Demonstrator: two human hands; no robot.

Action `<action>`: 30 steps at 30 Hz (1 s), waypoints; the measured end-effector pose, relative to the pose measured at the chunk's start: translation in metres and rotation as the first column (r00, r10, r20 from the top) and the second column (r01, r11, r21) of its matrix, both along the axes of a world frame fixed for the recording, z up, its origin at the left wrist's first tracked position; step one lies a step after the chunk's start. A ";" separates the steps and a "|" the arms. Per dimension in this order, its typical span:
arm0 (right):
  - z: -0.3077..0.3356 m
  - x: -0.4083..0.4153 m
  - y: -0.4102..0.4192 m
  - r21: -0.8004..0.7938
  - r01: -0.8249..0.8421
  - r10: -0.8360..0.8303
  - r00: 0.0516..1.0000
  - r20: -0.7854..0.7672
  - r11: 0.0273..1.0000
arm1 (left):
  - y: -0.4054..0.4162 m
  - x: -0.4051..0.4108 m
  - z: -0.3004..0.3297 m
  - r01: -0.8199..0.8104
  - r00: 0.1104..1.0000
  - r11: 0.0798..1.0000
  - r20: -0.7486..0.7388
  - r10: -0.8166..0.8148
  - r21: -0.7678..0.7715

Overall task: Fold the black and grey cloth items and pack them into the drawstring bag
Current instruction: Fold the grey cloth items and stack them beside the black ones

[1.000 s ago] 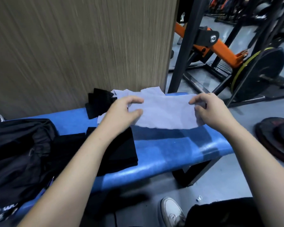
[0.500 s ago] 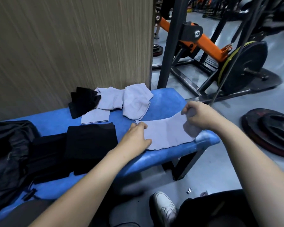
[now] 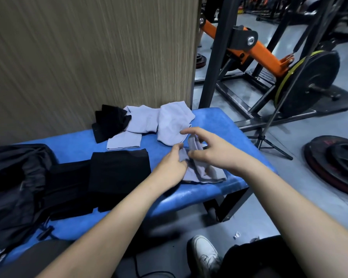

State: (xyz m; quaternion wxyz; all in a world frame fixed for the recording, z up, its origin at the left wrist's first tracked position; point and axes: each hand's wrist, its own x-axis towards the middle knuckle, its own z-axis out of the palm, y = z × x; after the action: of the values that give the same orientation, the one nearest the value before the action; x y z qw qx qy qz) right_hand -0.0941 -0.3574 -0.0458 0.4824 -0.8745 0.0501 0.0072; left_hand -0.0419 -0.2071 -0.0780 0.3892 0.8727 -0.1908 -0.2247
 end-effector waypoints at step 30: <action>-0.023 0.006 -0.041 0.106 0.119 -0.098 0.978 -0.186 0.987 | 0.012 -0.003 0.015 0.057 0.975 0.994 0.210 -0.077 0.096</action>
State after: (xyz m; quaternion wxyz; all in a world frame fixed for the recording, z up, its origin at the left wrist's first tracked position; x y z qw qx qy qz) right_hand -0.0883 -0.3988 -0.0689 0.5256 -0.8366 0.1407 0.0630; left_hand -0.0447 -0.1954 -0.0634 0.3193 0.9013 -0.2507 -0.1509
